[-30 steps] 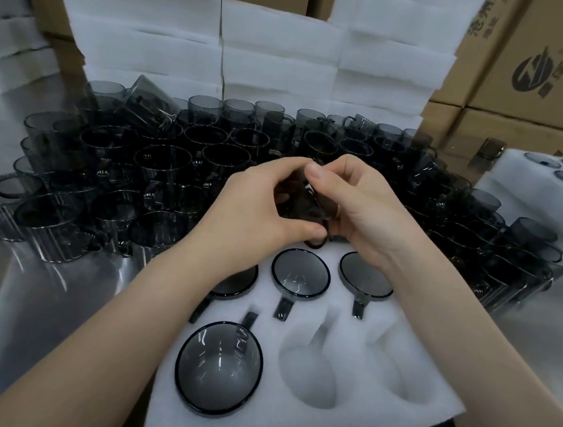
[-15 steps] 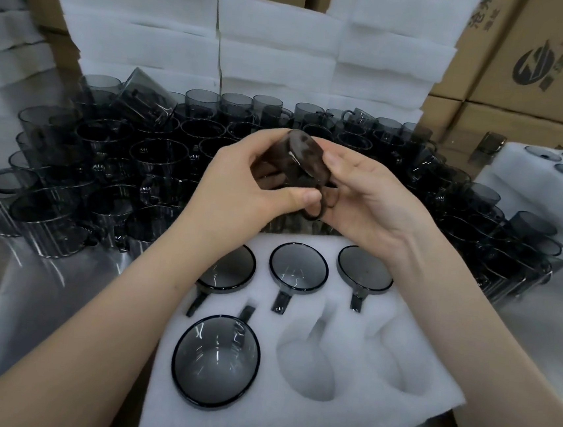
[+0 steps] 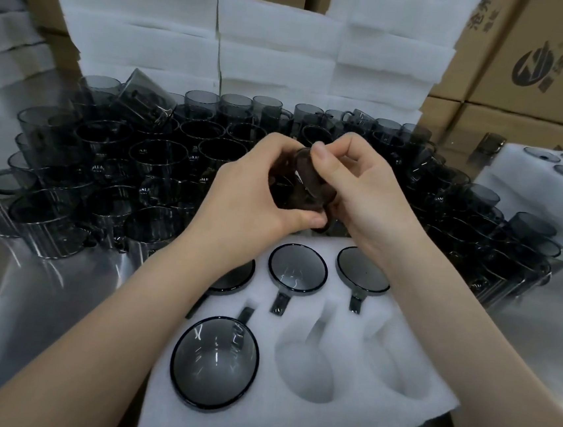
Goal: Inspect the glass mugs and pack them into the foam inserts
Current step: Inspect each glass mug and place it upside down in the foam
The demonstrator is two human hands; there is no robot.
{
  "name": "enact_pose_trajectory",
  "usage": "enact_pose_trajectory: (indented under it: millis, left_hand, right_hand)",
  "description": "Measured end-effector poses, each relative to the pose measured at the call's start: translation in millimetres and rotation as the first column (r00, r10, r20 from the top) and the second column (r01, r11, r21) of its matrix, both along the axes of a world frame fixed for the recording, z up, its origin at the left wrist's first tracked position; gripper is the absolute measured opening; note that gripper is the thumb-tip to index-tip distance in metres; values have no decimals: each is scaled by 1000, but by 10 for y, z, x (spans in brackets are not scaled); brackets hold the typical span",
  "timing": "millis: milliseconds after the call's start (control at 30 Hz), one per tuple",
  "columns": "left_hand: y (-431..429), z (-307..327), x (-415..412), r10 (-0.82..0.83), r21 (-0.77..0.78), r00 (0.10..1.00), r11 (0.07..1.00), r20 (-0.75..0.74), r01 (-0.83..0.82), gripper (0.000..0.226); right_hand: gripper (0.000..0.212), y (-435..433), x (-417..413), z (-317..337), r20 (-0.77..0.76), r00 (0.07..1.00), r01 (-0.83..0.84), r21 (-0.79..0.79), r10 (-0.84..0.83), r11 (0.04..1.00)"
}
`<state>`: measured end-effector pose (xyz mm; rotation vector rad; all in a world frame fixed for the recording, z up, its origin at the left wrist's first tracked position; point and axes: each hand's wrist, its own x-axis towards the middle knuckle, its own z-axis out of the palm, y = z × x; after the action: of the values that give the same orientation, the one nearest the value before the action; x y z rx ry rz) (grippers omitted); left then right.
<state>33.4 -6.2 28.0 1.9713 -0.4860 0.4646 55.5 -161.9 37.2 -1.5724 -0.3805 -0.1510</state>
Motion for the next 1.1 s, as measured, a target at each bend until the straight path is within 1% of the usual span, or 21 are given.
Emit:
enact_pose_trajectory:
  millis: [67,167,233,300,367,433,500,567,700,767,933,1033,1100]
  left_hand:
    - [2,6,4,20,-35,1000,999,-1,-20,61]
    - [22,22,18,66,-183,998,981,-3,-65,61]
    - [37,22,26,86,-252,996,964,-1,-83,61]
    - [47,14,37,81,-248,997,966,0,-78,62]
    - [52,8,47,48,-243,999,969,0,-46,63]
    - [60,13,48,6,-227,1000,974,13,-3,65]
    - [60,19,50,-39,-234,999,971,19,42,62]
    - [65,30,46,-39,-249,999,968,19,42,58]
    - [63,58,47,66,-302,997,951,-29,-72,61]
    - [60,56,54,81,-354,992,929,-95,-110,62]
    - [36,68,27,4,-452,976,886,-218,-105,67]
    - [44,71,31,-35,-458,967,884,-254,-89,73]
    - [38,75,32,-63,-453,961,889,-270,-69,76]
  right_hand:
    - [12,-6,9,3,4,1000,-20,21,20,1000]
    - [13,-9,19,5,-45,997,-68,49,71,996]
    - [21,-1,20,-7,-90,994,-66,-41,62,997]
    - [30,16,5,-16,-135,984,-132,-103,117,986]
    - [34,26,-21,-3,-164,970,-195,-77,181,978]
    - [39,27,-39,20,-167,963,-219,-21,213,975]
    - [37,29,-55,38,-146,957,-247,38,250,968]
    - [34,36,-71,49,-121,953,-272,70,279,960]
    - [28,45,-86,50,-35,941,-330,135,337,934]
    - [24,45,-77,42,27,940,-341,126,340,932]
    - [15,33,-63,20,138,948,-293,38,286,955]
    - [12,17,-59,22,157,955,-253,-10,252,967]
    - [12,9,-52,32,146,961,-239,7,236,971]
